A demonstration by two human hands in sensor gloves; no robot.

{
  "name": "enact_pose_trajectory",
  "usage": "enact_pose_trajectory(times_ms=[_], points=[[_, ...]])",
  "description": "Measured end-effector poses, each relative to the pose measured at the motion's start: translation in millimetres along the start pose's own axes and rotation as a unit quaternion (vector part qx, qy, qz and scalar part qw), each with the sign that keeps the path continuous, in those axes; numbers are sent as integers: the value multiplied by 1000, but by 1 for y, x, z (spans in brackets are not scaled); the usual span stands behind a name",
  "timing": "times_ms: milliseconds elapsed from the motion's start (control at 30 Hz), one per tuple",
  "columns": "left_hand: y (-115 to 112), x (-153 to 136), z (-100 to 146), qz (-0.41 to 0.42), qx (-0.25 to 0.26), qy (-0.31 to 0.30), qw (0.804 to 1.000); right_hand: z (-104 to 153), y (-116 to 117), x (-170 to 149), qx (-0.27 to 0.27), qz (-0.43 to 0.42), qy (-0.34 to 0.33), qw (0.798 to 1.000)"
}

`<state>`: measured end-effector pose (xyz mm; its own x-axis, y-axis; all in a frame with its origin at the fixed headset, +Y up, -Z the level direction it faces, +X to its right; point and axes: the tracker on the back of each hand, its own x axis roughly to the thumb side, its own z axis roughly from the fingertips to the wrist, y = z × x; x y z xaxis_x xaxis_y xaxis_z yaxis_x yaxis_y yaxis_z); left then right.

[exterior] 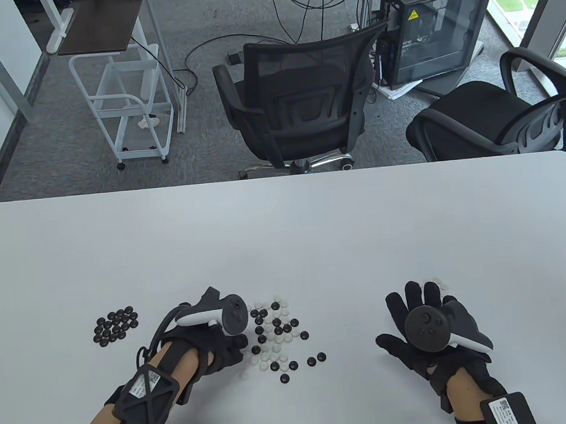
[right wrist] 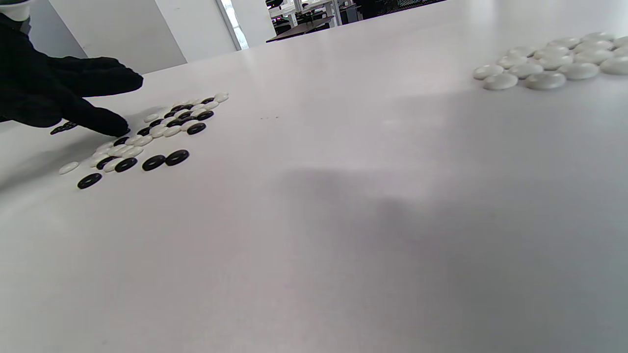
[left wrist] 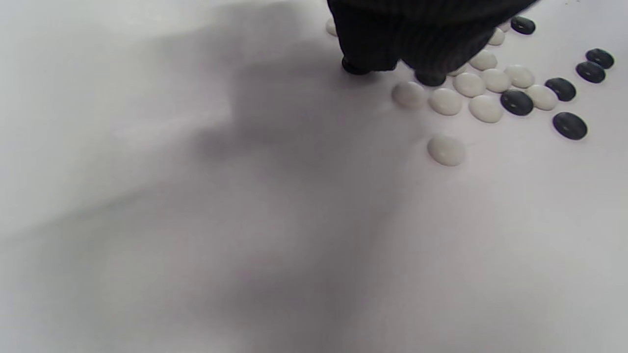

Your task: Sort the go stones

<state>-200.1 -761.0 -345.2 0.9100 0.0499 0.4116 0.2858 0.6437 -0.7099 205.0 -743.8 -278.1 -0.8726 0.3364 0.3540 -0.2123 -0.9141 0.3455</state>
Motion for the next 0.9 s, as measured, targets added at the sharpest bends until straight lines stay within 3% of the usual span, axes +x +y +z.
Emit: enact_pose_trajectory(times_ms=[200, 367, 567, 900], points=[[-21, -85, 30, 111, 1, 78, 991, 1, -1, -1, 0, 1, 1, 1000], [-46, -135, 53, 163, 7, 123, 979, 1, -1, -2, -1, 1, 2, 1000], [-60, -168, 60, 228, 23, 135, 964, -1, 1, -3, 7, 1, 3, 1000], [-55, -188, 50, 277, 33, 155, 948, -2, 2, -2, 7, 1, 2, 1000]])
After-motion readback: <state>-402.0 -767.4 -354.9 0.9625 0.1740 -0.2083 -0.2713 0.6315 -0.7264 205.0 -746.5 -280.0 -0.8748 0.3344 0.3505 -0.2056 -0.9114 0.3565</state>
